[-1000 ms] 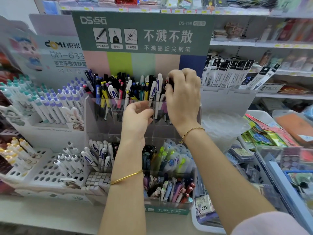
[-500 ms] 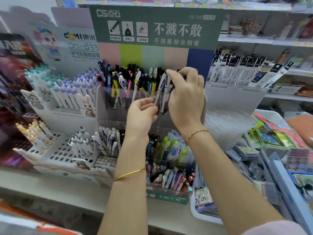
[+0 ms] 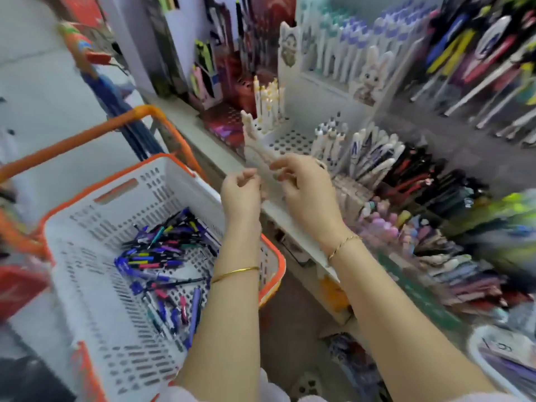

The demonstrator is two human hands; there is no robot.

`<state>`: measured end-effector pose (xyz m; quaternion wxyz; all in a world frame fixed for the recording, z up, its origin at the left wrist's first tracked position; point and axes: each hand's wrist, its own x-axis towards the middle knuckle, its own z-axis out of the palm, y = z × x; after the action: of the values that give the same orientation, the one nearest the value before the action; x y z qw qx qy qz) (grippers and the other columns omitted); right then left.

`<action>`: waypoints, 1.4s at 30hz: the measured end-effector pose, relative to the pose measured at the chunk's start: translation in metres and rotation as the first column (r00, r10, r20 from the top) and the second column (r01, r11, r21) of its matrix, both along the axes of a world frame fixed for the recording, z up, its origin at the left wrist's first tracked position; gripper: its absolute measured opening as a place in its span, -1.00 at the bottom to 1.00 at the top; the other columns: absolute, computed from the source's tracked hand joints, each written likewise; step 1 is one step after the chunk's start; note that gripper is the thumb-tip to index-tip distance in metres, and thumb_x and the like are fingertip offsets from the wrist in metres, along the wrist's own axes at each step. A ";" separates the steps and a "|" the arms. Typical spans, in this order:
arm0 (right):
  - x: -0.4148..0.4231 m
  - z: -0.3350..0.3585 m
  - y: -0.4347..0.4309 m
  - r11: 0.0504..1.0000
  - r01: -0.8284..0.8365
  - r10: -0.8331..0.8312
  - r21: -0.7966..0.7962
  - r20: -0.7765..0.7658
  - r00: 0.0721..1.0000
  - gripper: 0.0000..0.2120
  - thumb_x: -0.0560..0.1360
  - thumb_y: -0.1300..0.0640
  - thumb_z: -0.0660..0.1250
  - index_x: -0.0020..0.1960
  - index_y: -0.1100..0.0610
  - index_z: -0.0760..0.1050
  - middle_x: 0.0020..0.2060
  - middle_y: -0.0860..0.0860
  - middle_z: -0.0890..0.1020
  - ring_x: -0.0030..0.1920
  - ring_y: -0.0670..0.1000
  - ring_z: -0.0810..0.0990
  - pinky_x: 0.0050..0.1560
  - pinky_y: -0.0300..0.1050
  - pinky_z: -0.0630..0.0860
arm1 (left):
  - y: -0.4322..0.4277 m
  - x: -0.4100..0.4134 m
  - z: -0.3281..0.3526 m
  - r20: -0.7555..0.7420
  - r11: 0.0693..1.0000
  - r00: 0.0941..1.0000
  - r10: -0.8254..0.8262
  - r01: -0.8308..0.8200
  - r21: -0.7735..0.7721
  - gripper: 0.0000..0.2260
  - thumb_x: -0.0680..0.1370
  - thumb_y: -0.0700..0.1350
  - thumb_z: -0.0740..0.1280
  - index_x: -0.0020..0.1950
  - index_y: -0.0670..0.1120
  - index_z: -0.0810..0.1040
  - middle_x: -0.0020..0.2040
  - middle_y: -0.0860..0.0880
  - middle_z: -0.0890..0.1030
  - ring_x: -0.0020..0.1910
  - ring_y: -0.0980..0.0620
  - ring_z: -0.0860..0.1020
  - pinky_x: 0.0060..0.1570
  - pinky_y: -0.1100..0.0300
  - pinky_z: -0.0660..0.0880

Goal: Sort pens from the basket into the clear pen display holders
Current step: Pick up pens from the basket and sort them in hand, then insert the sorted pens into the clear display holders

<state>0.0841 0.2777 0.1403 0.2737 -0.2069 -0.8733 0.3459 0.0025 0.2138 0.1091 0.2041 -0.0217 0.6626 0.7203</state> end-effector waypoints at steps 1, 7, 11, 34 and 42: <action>-0.012 -0.009 -0.014 0.999 -0.036 0.037 -0.027 0.034 0.999 -0.72 0.47 0.35 0.20 0.09 0.16 0.57 0.03 0.08 0.63 0.05 0.09 0.57 0.05 0.06 0.49 | -0.017 -0.010 -0.017 0.020 0.998 0.998 0.058 -0.057 -0.041 -0.84 0.58 -0.35 0.18 -0.07 -0.12 0.46 -0.16 -0.11 0.52 -0.32 0.03 0.47 -0.30 0.20 0.45; -0.076 -0.065 -0.087 0.960 -0.150 0.203 -0.238 0.214 0.956 -0.69 0.48 0.36 0.14 0.09 0.16 0.56 -0.02 0.14 0.63 -0.06 0.18 0.61 -0.04 0.08 0.53 | -0.107 -0.039 -0.104 0.205 0.952 0.958 0.202 -0.144 -0.269 -0.82 0.59 -0.31 0.16 -0.11 -0.09 0.46 -0.20 -0.16 0.50 -0.32 -0.06 0.43 -0.30 0.15 0.40; -0.105 -0.100 -0.110 0.942 -0.132 0.237 -0.310 0.333 0.913 -0.67 0.51 0.37 0.12 0.16 0.16 0.54 0.07 0.12 0.63 0.00 0.14 0.62 -0.02 -0.16 0.47 | -0.142 -0.061 -0.143 0.288 0.917 0.916 0.281 -0.168 -0.361 -0.71 0.61 -0.32 0.17 -0.30 -0.10 0.37 -0.29 -0.11 0.44 -0.32 -0.06 0.37 -0.09 0.03 0.45; -0.186 -0.200 -0.132 0.890 0.094 0.198 -0.446 0.564 0.802 -0.72 0.55 0.33 0.13 0.17 0.10 0.47 0.06 0.10 0.62 0.05 0.12 0.61 0.12 0.08 0.57 | -0.161 -0.235 -0.258 0.027 0.493 0.973 0.230 -0.093 -0.865 -0.35 0.50 -0.04 0.44 0.40 -0.24 0.16 0.40 -0.21 0.38 0.39 -0.22 0.30 0.31 -0.14 0.28; -0.190 -0.203 -0.134 0.886 0.099 0.193 -0.452 0.556 0.808 -0.73 0.56 0.30 0.14 0.19 0.11 0.48 0.05 0.09 0.62 -0.03 0.07 0.61 0.01 -0.04 0.58 | -0.162 -0.243 -0.262 -0.043 0.362 0.998 0.036 -0.053 -0.931 -0.56 0.60 -0.03 0.28 0.37 -0.24 0.27 0.30 -0.22 0.49 0.30 -0.21 0.45 0.25 -0.09 0.33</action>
<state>-0.1060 0.1433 -0.0628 -0.0751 -0.3399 -0.8119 0.4686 -0.2405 0.0515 -0.1530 0.1316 -0.1452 0.9541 0.2263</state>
